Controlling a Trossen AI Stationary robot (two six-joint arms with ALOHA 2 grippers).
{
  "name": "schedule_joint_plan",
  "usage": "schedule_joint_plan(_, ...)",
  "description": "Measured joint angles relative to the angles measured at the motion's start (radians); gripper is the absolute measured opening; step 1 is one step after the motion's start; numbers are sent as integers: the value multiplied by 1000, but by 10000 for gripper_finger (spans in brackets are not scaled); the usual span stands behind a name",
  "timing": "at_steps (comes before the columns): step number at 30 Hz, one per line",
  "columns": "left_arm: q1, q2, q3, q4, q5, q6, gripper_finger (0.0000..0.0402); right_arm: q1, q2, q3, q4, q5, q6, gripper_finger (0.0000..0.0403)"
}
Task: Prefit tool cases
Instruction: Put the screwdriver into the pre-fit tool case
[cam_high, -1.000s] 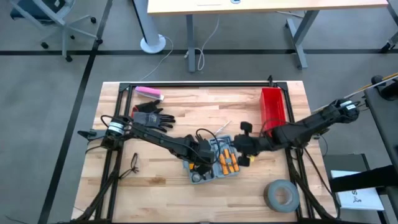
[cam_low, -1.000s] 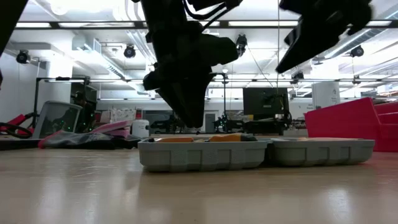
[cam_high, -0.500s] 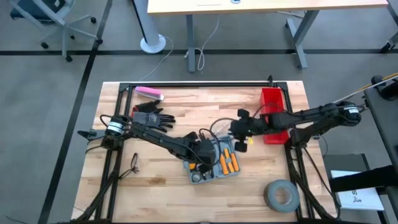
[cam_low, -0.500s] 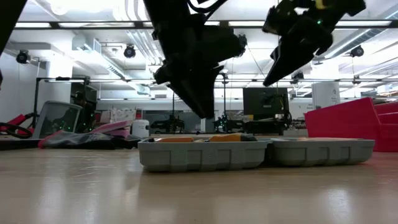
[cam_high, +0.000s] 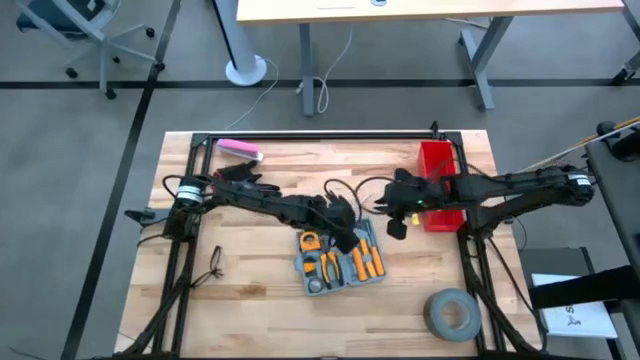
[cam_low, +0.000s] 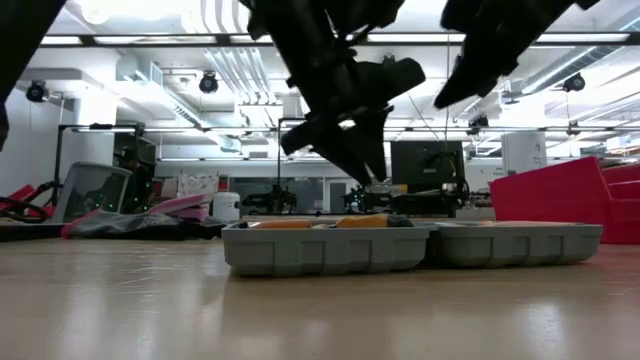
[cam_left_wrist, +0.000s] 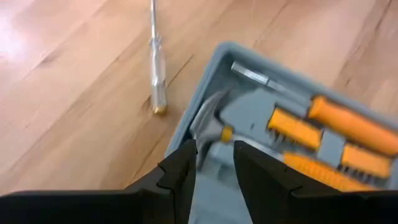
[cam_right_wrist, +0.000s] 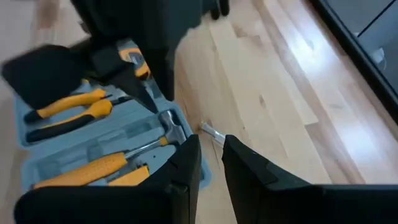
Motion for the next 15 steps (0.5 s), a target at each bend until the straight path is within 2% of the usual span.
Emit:
schedule_joint_plan(8, 52, 11, 1, 118, 88, 1, 131, 0, -148, 0, -120, 17, 48, 39)
schedule_joint_plan(13, 83, 12, 5, 147, 92, -2, 141, 0, -177, 0, -118, 15, 59, 48)
schedule_joint_plan(15, 91, 18, 8, 155, 122, -2, 143, 0, -177, 0, -128, -21, 65, 52)
